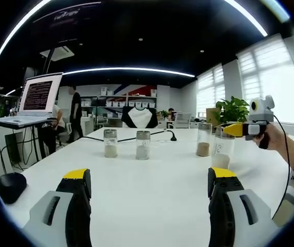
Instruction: Rotate the seasoning bottle until the label or dispensing opening points toward the visible target arrow and the bottle remains upright within the marked orientation range
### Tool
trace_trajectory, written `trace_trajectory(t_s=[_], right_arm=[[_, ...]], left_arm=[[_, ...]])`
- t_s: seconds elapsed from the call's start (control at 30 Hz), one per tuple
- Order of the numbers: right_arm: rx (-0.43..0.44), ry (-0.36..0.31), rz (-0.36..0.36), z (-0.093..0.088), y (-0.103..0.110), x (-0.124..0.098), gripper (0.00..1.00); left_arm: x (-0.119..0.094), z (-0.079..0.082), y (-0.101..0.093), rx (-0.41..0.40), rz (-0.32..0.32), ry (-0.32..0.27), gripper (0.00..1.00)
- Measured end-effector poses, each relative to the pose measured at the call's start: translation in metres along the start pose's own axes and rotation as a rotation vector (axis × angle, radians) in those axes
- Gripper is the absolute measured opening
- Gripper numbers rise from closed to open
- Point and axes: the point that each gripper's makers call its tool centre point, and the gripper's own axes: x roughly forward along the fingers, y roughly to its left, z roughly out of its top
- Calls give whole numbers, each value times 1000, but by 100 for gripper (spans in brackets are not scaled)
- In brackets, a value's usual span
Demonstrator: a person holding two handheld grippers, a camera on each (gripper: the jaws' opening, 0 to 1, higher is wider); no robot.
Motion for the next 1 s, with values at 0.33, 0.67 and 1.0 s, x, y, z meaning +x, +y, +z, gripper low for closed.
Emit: trace_trajectory(t_s=[0.33, 0.67, 1.0], right_arm=[[3, -14, -60, 0, -2, -1, 39], [9, -7, -145, 1, -3, 1, 39], [11, -9, -226, 0, -5, 1, 39]], left_arm=[[2, 2, 0, 0, -12, -8, 99], [1, 4, 1, -2, -11, -21, 99], [1, 6, -5, 6, -27, -32, 99]])
